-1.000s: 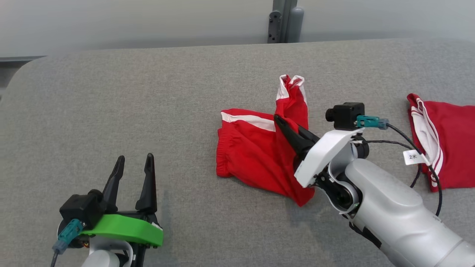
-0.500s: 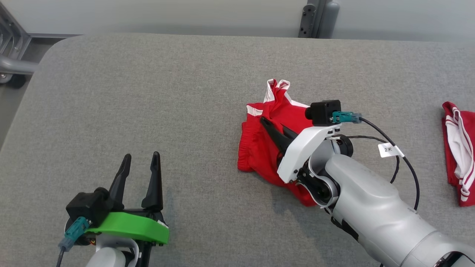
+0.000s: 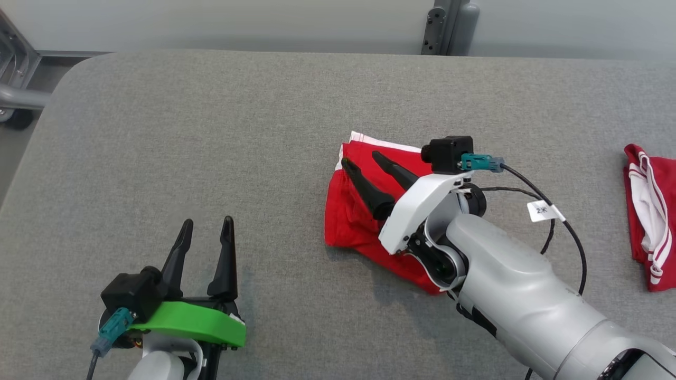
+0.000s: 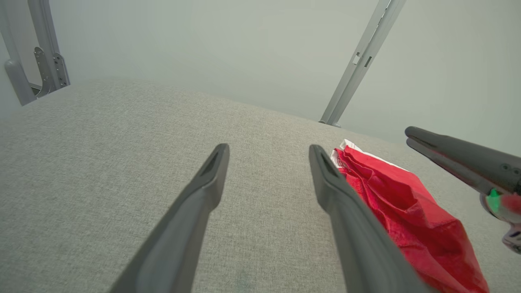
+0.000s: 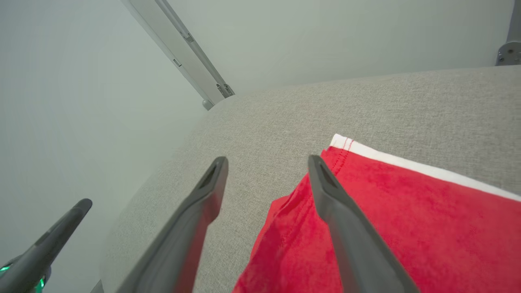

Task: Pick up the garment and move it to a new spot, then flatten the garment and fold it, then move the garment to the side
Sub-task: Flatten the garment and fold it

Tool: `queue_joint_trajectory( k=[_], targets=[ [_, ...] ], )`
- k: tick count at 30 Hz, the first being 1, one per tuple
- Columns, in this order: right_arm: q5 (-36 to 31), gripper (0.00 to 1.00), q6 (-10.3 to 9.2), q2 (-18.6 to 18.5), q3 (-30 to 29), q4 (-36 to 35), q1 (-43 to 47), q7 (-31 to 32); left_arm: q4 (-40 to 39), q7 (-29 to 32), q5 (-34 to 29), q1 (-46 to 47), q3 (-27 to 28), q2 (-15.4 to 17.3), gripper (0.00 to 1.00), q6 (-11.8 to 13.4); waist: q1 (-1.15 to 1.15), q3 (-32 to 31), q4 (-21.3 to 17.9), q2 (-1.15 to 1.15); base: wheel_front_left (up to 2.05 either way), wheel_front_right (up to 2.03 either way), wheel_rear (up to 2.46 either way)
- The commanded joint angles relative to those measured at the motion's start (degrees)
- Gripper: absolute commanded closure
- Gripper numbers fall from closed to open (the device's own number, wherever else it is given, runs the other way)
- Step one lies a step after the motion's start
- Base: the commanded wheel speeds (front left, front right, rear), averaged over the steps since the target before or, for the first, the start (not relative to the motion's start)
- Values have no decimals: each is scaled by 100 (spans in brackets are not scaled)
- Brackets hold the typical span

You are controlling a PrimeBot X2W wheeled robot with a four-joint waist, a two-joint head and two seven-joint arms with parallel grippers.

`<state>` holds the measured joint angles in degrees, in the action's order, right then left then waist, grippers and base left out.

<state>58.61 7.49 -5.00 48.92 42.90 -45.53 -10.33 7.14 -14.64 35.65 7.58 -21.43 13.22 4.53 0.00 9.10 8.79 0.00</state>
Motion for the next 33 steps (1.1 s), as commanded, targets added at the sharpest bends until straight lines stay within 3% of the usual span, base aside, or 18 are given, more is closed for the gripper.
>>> queue_joint_trajectory(
  k=[1,11,19,20,22,25,26,33],
  targets=[
    [43,0,0,-115,-32,-51,-51,-107,-1,-8,-34,48,2,-2,0,-7,0,-39,-60,0,0,0,0],
    [-161,0,0,-678,-576,-143,150,-469,-70,4,-37,-57,-33,39,0,45,0,-120,-307,0,0,0,0],
    [-1208,0,1,-738,-1327,-328,654,-487,-104,21,-14,-53,-99,44,0,27,0,-100,-401,0,0,0,0],
    [-1340,4,1,-711,-1339,-311,702,-488,-102,25,-12,-47,-109,43,0,22,0,-92,-383,0,0,0,0],
    [-1548,57,1,-607,-1285,-263,825,-488,-97,28,-5,-32,-121,35,0,22,0,-67,-326,0,0,0,0],
    [-1708,83,0,-422,-1061,-94,944,-486,-70,25,2,8,-138,22,0,12,0,-28,-203,0,0,0,0],
    [-1770,100,0,-402,-982,9,939,-487,-62,24,3,27,-149,10,0,5,0,-12,-149,0,0,0,0],
    [-1834,100,0,-50,-440,655,847,-484,5,3,-3,114,-175,-45,0,-24,0,50,276,0,0,0,0]
  ],
)
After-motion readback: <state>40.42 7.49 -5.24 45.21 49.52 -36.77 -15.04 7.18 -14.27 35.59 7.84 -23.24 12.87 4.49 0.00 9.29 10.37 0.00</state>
